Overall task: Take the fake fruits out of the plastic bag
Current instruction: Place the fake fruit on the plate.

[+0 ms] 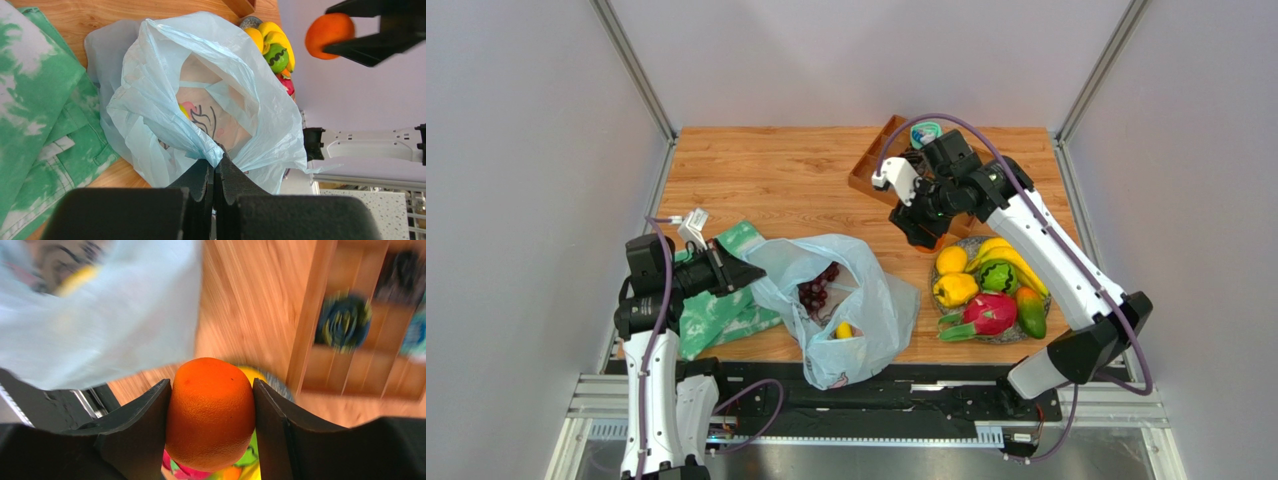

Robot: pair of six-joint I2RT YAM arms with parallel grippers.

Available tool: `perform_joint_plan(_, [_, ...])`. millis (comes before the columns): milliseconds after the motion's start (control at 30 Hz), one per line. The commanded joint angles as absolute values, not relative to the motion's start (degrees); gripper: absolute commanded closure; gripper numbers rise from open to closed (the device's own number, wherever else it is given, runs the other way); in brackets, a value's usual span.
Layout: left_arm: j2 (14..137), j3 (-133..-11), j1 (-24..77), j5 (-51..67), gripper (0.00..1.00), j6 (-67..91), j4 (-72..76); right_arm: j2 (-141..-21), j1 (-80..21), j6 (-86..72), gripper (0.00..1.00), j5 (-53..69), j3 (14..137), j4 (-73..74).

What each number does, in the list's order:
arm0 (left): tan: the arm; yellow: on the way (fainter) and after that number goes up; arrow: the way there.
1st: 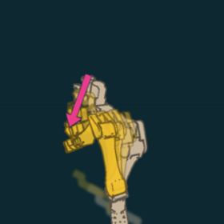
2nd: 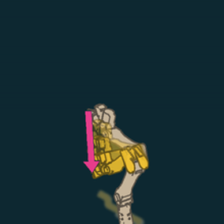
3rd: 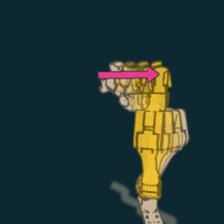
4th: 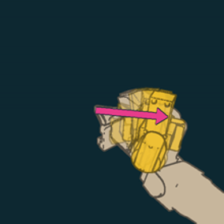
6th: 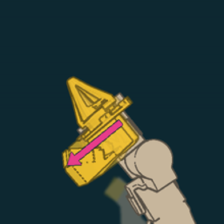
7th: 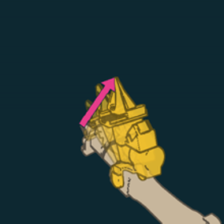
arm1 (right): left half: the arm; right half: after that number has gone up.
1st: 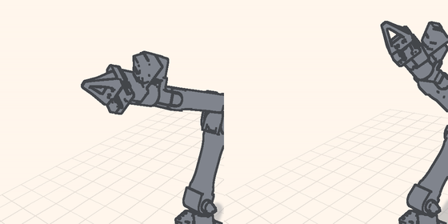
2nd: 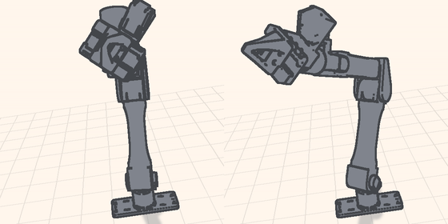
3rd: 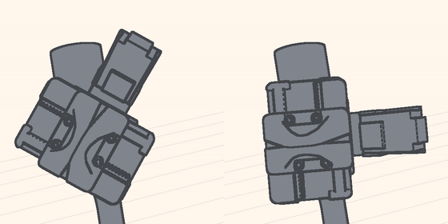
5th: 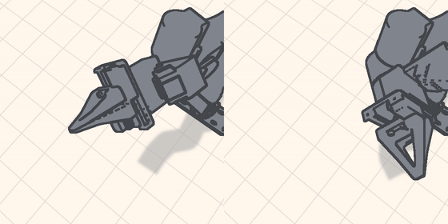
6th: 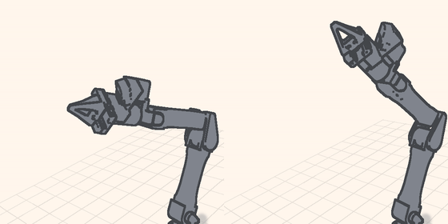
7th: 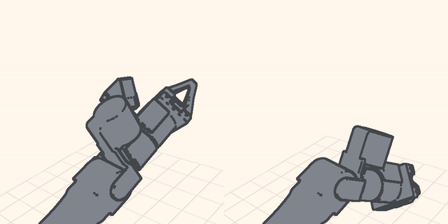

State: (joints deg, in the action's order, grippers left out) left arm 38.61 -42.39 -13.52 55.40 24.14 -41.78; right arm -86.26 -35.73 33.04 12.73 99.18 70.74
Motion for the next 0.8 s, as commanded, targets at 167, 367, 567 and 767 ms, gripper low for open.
perform_joint_plan(167, [39.73,-45.7,-13.54,55.02,1.0,21.27,-42.36,-92.63,-20.22,39.71,0.62,7.39,89.92,66.19])
perform_joint_plan(367, [39.99,-46.32,-13.97,54.58,1.0,20.04,-43.86,-96.94,-17.41,42.8,0.61,3.87,86.84,62.05])
perform_joint_plan(567, [40.25,-46.67,-14.68,54.49,1.0,19.34,-44.82,-101.33,-14.95,45.44,0.61,1.41,85.96,57.93])
perform_joint_plan(767, [40.43,-47.11,-15.12,54.32,1.0,18.55,-45.61,-104.41,-12.75,47.63,0.61,0.53,85.26,55.99])
